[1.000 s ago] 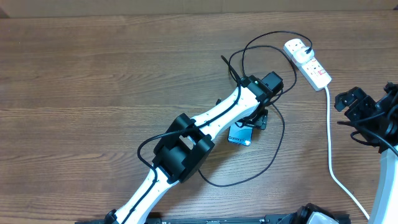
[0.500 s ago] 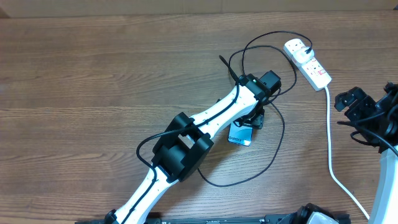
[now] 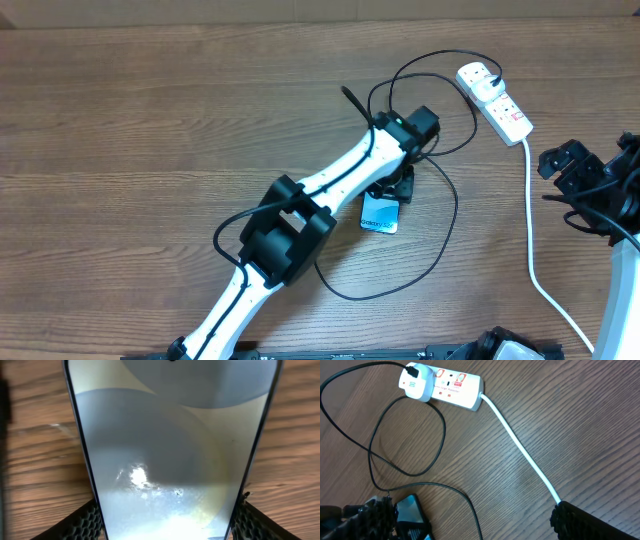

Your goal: Plug charger to phone and switch on socket

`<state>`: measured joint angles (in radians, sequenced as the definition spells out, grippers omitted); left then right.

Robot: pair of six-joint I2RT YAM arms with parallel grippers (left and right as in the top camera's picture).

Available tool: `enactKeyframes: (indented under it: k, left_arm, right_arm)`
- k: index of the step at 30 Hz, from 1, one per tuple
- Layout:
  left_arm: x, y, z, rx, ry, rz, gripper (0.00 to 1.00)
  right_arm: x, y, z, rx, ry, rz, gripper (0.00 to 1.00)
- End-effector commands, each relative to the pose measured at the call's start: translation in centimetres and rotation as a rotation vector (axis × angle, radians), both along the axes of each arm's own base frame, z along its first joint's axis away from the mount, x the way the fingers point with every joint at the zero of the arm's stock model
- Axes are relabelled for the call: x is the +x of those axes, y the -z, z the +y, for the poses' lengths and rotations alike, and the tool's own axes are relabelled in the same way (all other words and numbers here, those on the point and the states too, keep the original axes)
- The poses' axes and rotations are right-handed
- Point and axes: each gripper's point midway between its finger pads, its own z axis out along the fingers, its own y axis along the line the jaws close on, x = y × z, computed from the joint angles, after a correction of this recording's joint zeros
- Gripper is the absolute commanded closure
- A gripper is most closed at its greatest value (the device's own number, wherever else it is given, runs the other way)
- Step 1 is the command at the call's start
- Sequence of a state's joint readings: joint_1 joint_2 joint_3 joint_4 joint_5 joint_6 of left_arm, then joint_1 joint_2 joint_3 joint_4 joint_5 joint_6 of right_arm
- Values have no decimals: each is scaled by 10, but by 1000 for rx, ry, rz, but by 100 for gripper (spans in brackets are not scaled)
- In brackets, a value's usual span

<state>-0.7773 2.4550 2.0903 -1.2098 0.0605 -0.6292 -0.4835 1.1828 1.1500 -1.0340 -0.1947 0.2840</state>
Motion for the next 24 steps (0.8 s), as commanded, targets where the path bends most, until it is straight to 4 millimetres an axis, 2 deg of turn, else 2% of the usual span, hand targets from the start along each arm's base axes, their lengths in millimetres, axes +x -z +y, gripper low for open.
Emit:
enactKeyframes:
  k: [1, 5, 12, 17, 20, 22, 24]
  left_arm:
    - [6, 8, 12, -23, -46, 80, 34]
    - [12, -16, 11, -104, -65, 132, 34]
    - [28, -75, 7, -338, -98, 228, 34]
    - [34, -98, 11, -468, -125, 294, 34]
    - [36, -118, 8, -626, -136, 371, 34]
    - [39, -133, 6, -738, -144, 416, 34]
    - [43, -148, 6, -839, -154, 454, 33]
  right_arm:
    - [4, -16, -4, -24, 6, -39, 0]
    - [4, -16, -4, -24, 6, -39, 0]
    - [4, -16, -4, -24, 6, -39, 0]
    - [4, -16, -4, -24, 6, -39, 0]
    - [4, -16, -3, -20, 7, -41, 0]
    - [8, -19, 2, 25, 8, -67, 0]
    - [8, -19, 21, 134, -16, -76, 0]
